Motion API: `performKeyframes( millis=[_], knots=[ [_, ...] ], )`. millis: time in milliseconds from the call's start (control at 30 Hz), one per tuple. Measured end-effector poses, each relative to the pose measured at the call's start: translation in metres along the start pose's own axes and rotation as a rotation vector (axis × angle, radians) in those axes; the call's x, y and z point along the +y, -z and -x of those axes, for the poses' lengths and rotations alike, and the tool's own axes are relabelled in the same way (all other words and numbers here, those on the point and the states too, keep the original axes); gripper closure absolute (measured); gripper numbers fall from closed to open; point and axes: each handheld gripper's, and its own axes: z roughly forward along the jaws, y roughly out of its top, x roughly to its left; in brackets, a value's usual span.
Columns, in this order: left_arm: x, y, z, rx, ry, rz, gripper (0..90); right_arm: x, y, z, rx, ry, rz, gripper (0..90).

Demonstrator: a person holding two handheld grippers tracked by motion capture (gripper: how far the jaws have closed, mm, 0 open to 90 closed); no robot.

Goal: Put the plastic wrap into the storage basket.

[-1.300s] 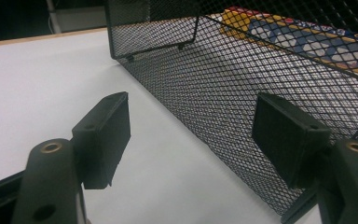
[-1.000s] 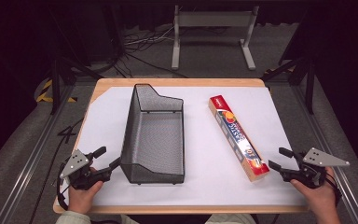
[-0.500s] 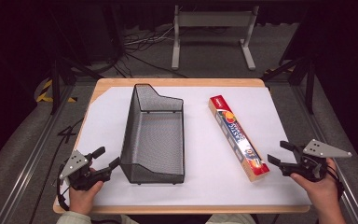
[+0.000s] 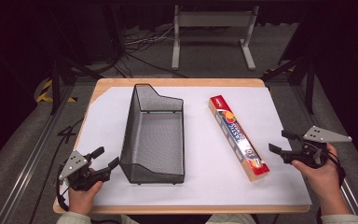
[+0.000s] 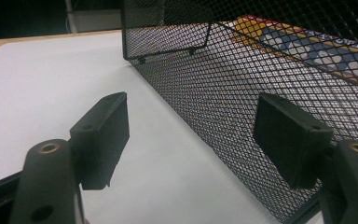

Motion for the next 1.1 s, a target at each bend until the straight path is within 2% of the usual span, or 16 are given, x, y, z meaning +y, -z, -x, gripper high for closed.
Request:
performKeyframes(
  millis=[67,233,300,467,500,633,800,867,933,1033,1100],
  knots=[
    [0.0,0.0,0.0,0.0,0.0,-0.001,27.6,0.001,-0.001,0.0,0.0,-0.001,0.002,22.5],
    [0.0,0.0,0.0,0.001,-0.001,-0.001,27.6,0.018,-0.007,-0.001,0.004,-0.013,-0.003,22.4],
    [0.0,0.0,0.001,0.001,-0.004,-0.002,27.6,0.025,-0.012,-0.002,0.012,-0.002,-0.008,22.4],
    [0.0,-0.001,0.001,0.0,-0.006,-0.003,27.6,0.041,-0.026,-0.008,0.024,0.015,-0.034,21.0],
    [0.0,-0.001,0.001,0.002,-0.007,-0.005,27.6,0.049,-0.034,-0.012,0.037,0.016,-0.045,21.0],
    [0.0,0.0,0.001,0.002,-0.009,-0.001,27.5,0.057,-0.046,-0.018,0.058,0.019,-0.068,21.0],
    [0.0,-0.001,0.001,0.006,-0.01,-0.002,27.5,0.066,-0.064,-0.025,0.056,-0.007,-0.099,20.5],
    [0.0,-0.001,0.001,0.007,-0.013,-0.005,27.8,0.068,-0.066,-0.025,0.056,-0.014,-0.098,20.4],
    [0.0,-0.001,0.001,0.008,-0.017,-0.009,27.8,0.074,-0.075,-0.028,0.079,-0.015,-0.077,20.3],
    [0.0,-0.001,0.001,0.007,-0.019,-0.008,27.8,0.08,-0.082,-0.033,0.074,-0.017,-0.087,20.3],
    [0.0,-0.001,0.001,0.006,-0.019,-0.008,27.8,0.083,-0.089,-0.035,0.054,-0.029,-0.106,20.3]
  ],
)
